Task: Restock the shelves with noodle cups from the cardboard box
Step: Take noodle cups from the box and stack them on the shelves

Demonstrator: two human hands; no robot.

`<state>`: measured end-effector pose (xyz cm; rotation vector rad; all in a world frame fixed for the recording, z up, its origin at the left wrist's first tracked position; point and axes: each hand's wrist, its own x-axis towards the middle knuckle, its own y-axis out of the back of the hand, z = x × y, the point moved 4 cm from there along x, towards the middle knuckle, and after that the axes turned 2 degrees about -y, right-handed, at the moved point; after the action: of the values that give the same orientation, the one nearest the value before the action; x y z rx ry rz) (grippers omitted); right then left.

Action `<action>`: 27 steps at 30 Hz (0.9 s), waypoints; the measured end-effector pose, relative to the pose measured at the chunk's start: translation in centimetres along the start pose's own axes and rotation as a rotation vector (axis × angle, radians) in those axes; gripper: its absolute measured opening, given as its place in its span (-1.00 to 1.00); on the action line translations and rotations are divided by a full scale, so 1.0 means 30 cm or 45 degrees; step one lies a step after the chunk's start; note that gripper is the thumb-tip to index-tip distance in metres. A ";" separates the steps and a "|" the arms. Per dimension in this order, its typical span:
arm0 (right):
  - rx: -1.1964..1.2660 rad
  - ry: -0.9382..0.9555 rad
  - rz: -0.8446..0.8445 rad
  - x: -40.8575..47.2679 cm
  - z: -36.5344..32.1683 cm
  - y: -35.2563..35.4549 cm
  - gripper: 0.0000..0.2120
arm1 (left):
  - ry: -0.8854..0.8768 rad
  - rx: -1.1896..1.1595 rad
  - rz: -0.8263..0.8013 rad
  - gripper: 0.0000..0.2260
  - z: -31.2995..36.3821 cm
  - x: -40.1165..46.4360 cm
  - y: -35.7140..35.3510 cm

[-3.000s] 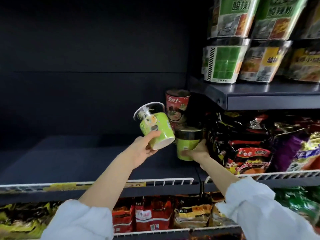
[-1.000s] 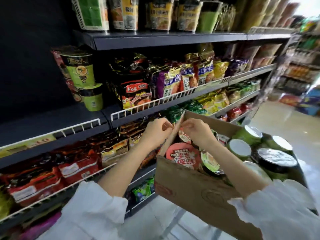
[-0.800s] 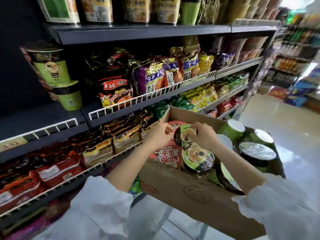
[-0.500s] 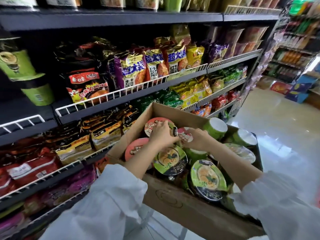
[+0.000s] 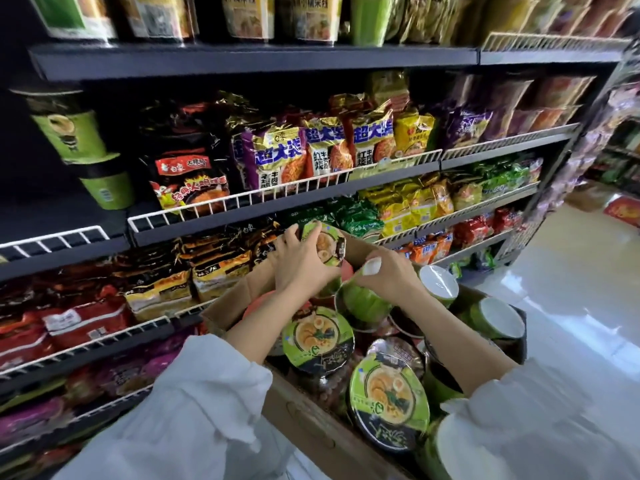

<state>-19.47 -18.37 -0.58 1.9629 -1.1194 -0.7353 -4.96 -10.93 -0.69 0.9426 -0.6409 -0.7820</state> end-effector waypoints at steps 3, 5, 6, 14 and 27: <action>0.181 0.036 0.143 -0.003 -0.091 0.031 -0.49 | -0.021 0.026 0.192 -0.21 -0.006 0.006 0.131; 0.317 0.087 0.225 -0.010 -0.171 0.043 -0.53 | -0.016 0.019 0.328 -0.30 -0.037 0.010 0.220; 0.394 0.110 0.250 -0.018 -0.217 0.047 -0.54 | -0.011 0.023 0.392 -0.35 -0.058 0.008 0.267; 0.855 0.039 0.099 -0.053 -0.619 -0.141 -0.44 | 0.053 -0.009 0.799 -0.43 -0.451 -0.065 0.690; 1.976 -0.238 -0.854 -0.185 -1.449 -0.695 -0.54 | 0.340 0.213 0.942 -0.51 -1.223 -0.208 1.173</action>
<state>20.81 7.58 7.05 3.7534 -1.2496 -0.2751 30.25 23.64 13.08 0.8516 -0.7559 0.0554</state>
